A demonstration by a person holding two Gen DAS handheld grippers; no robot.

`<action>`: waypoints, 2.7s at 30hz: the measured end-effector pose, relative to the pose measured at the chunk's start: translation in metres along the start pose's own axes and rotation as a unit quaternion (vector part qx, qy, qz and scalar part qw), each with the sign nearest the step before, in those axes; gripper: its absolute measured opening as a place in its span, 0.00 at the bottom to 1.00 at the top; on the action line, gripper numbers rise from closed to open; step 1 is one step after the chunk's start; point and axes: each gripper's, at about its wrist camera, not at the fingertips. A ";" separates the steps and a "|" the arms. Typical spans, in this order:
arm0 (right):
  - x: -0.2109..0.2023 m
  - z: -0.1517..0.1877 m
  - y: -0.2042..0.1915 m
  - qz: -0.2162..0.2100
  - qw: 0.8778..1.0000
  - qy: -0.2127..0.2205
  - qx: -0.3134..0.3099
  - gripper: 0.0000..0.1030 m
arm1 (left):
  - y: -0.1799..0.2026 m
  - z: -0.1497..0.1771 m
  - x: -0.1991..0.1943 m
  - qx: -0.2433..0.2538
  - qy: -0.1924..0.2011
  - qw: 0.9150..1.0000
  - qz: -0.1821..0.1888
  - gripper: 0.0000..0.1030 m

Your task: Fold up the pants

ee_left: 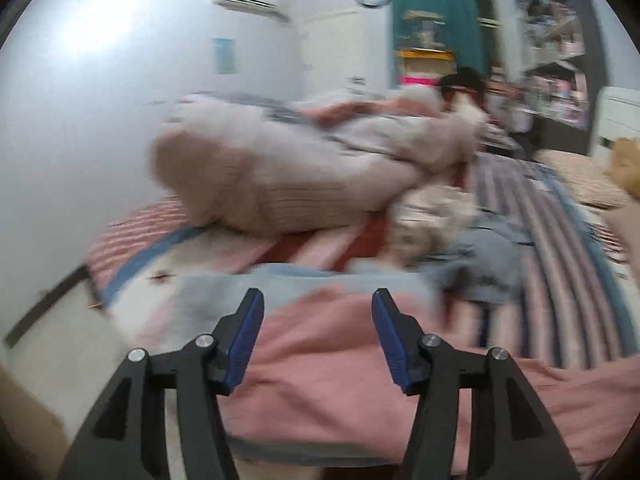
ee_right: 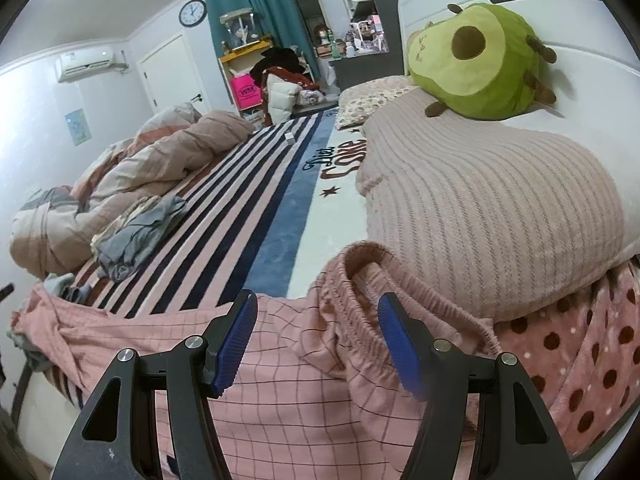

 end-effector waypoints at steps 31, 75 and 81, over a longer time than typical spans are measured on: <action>0.005 -0.001 0.022 -0.016 0.999 0.004 0.032 0.58 | 0.093 -0.105 0.004 0.039 0.131 0.989 0.063 0.02; 0.017 0.001 0.016 0.010 1.000 -0.022 0.014 0.58 | -0.003 -0.004 0.039 0.039 -0.015 0.999 -0.030 0.01; 0.012 -0.001 0.017 0.020 1.000 -0.022 0.008 0.58 | -0.064 0.017 0.025 -0.011 -0.070 0.996 -0.047 0.03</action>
Point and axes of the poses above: each gripper's, at about its wrist camera, not at the fingertips, and x roughly the way its jaws point, y to its right, z to its underside, and after that the axes turned 11 degrees about y, right-handed
